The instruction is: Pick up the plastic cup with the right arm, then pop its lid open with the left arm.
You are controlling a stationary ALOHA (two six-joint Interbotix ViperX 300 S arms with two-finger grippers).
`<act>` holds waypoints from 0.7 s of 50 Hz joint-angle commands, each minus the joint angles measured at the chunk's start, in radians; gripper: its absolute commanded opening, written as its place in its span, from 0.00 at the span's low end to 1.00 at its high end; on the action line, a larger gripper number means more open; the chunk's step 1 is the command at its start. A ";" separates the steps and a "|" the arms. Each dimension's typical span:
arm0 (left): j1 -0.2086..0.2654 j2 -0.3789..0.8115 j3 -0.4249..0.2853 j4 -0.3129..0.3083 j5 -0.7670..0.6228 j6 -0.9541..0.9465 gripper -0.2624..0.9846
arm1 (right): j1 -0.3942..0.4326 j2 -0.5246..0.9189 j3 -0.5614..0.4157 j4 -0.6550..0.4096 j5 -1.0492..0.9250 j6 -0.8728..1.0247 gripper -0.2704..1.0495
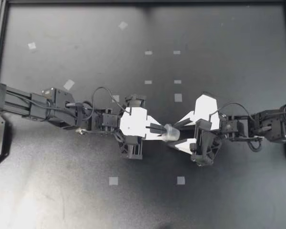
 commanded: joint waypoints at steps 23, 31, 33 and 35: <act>-0.002 -0.092 0.021 -0.014 -0.006 -0.037 0.19 | 0.003 -0.041 0.003 -0.002 0.008 0.002 0.44; -0.002 -0.236 0.103 -0.021 -0.017 -0.150 0.23 | 0.003 -0.123 0.040 -0.012 -0.029 -0.009 0.44; -0.002 -0.267 0.127 -0.021 -0.023 -0.199 0.26 | 0.003 -0.155 0.054 -0.029 -0.067 -0.023 0.44; 0.000 -0.290 0.149 -0.021 -0.034 -0.261 0.30 | 0.003 -0.187 0.071 -0.051 -0.121 -0.043 0.44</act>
